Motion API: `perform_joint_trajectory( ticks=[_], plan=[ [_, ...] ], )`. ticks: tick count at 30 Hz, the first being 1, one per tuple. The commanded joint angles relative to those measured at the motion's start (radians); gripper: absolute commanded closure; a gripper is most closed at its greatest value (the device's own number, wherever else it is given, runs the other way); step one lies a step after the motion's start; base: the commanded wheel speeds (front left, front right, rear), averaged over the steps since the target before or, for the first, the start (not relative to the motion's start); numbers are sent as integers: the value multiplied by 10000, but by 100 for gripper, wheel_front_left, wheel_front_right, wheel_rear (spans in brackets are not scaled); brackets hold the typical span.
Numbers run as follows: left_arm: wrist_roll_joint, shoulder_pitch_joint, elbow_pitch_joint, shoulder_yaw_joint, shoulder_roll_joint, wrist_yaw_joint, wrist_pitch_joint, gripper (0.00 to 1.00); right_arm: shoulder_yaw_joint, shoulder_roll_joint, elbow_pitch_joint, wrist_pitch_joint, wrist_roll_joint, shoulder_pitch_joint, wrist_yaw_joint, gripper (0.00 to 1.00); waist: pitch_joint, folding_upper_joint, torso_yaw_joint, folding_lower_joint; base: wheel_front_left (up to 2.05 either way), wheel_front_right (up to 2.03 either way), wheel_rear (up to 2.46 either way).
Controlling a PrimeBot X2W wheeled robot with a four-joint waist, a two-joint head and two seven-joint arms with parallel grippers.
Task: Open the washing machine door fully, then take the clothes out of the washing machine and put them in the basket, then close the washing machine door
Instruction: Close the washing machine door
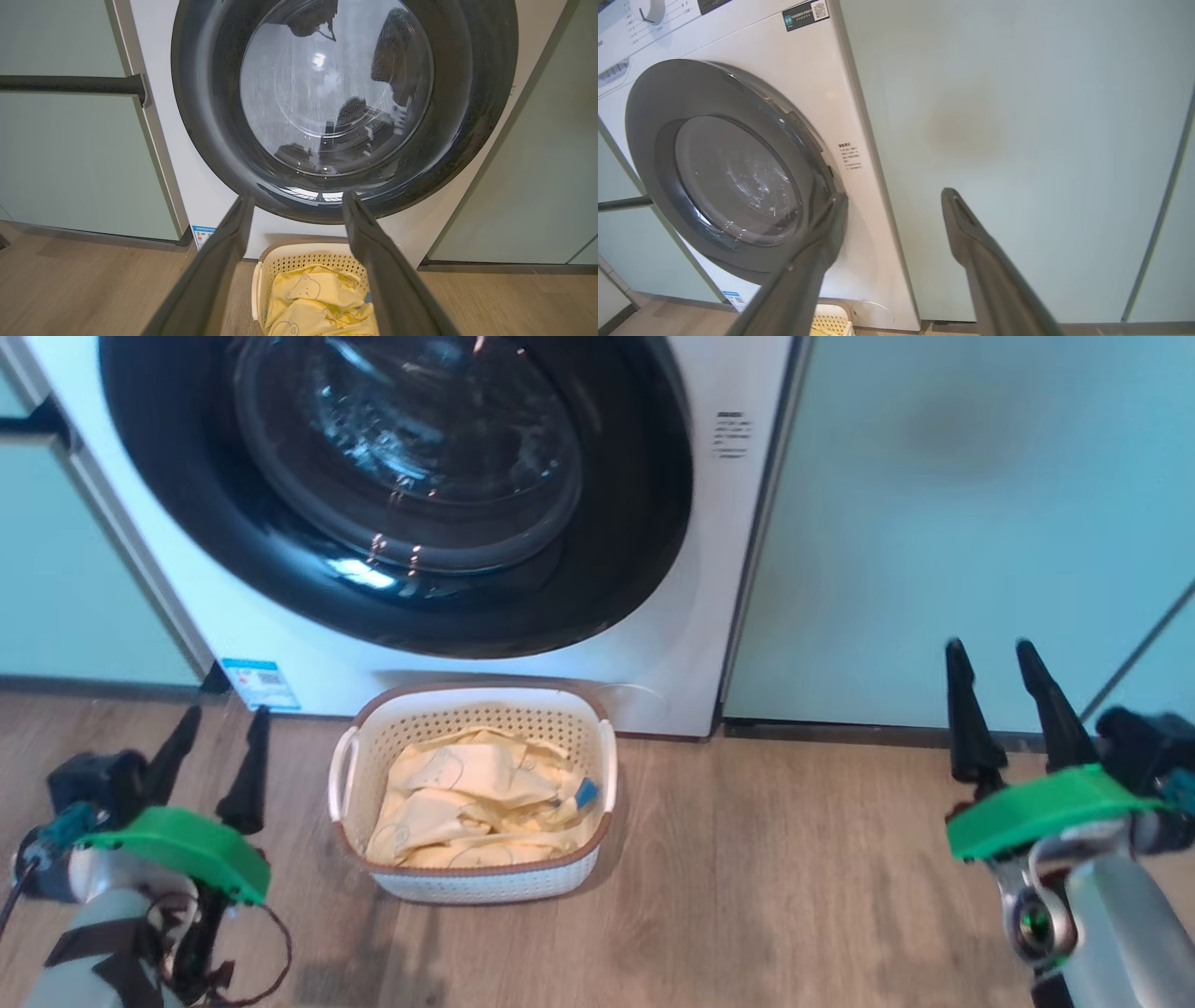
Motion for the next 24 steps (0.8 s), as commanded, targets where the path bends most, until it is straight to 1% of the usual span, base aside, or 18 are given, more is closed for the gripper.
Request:
perform_joint_trajectory(
  ticks=[1,6,12,18,24],
  plan=[
    [-10,-341,-320,492,472,-12,-63,0,114,87,-443,-67,-105,-275,-32,0,-78,-1,-126,1,0,0,0],
    [8,-60,-333,781,392,-12,-63,0,-186,87,-910,-67,-338,519,-32,0,-245,-1,-413,1,0,0,0],
    [49,192,-219,1022,262,-12,-63,0,-513,87,-1160,-67,-374,1263,-32,0,-380,-1,-658,1,0,0,0],
    [141,384,-63,1154,192,-12,-63,0,-621,87,-1180,-67,-384,1717,-32,0,-485,-1,-859,1,0,0,0],
    [239,558,-34,1209,71,-12,-63,0,-820,87,-962,-67,-826,1942,-32,0,-558,-1,-931,1,0,0,0]
  ],
)
